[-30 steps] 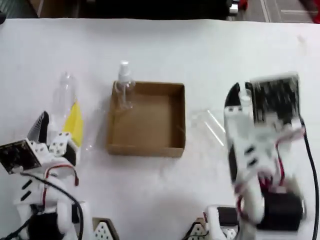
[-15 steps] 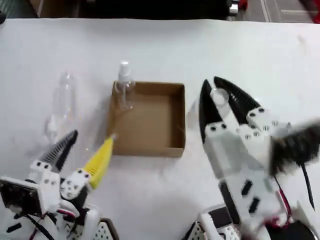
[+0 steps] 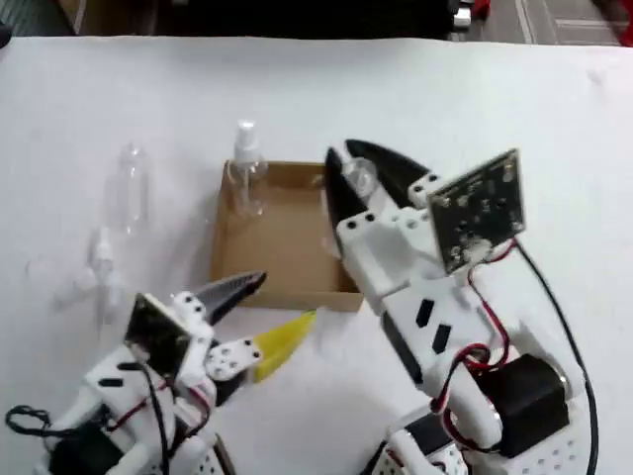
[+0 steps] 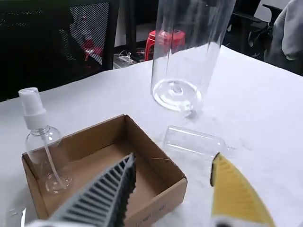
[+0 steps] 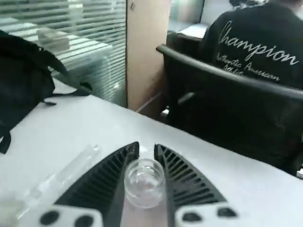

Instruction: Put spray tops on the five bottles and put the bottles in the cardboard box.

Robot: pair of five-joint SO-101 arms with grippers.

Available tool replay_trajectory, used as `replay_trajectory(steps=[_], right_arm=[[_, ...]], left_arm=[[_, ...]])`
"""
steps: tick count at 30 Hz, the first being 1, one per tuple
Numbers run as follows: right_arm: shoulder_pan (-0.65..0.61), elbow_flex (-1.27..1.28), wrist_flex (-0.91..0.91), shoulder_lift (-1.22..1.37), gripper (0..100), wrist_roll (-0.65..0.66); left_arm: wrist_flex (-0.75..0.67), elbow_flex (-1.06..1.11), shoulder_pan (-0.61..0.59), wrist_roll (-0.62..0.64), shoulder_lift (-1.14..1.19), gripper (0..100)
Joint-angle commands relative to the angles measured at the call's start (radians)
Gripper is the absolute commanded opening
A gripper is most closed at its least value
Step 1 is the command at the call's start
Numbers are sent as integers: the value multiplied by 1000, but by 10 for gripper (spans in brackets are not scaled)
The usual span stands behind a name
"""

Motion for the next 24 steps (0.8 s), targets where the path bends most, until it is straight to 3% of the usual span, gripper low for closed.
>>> replay_trajectory(steps=[1, 8, 18, 24], right_arm=[[-77, 28, -1, 8, 16, 17], [-124, 86, 2, 5, 16, 17], [-171, 98, 51, -39, 15, 18], [-166, 101, 77, -39, 15, 92]], left_arm=[[-86, 32, 16, -5, 4, 241], [-123, 38, 5, -5, 4, 240], [-293, 140, -162, -5, 4, 201], [-339, 166, -208, -5, 4, 199]])
